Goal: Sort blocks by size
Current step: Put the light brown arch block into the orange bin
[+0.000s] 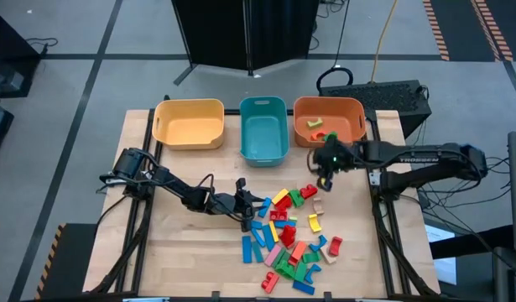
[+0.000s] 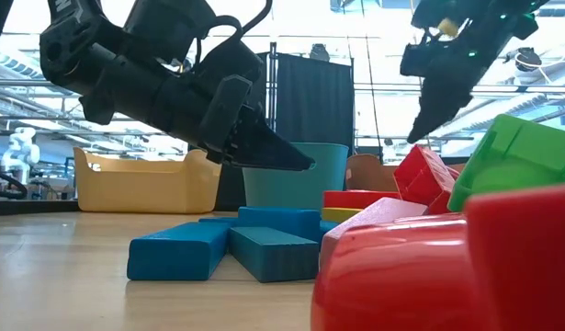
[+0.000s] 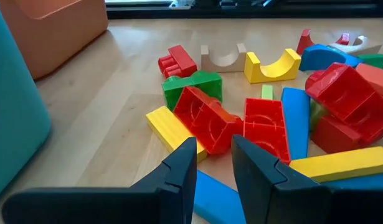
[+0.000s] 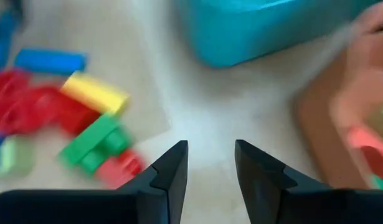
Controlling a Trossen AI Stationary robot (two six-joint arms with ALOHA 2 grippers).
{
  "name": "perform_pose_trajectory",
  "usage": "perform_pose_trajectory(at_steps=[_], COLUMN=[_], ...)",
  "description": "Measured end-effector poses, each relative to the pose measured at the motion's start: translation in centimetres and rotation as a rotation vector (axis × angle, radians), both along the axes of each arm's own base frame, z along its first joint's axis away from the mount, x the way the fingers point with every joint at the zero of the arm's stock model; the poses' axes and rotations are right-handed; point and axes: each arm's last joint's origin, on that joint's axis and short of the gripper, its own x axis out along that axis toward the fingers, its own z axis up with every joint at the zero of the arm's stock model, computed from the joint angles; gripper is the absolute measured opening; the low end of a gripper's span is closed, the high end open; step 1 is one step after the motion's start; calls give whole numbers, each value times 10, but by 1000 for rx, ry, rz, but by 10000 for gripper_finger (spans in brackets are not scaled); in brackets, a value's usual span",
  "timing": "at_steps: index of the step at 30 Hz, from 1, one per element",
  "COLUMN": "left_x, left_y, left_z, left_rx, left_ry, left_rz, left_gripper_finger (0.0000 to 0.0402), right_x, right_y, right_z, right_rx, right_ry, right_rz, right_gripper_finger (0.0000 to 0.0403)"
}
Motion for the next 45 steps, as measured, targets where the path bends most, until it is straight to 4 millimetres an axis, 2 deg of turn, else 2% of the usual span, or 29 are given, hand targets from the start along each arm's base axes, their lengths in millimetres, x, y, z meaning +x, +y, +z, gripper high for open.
perform_pose_trajectory(at_steps=[11,18,39,45], left_x=[0,0,-1,-1], left_y=[0,0,0,0], left_z=[-1,-1,-2,-2], left_rx=[-21,-21,-21,-21], left_ry=[10,10,14,14], left_rz=[9,9,9,9], left_gripper_finger=[93,93,93,93], right_x=[5,13,28,32], right_y=[49,69,75,75], right_z=[-12,-32,-78,-86], right_rx=[34,23,-5,-11], right_ry=[92,204,439,462], right_rz=[241,333,364,370], right_gripper_finger=[121,121,132,109])
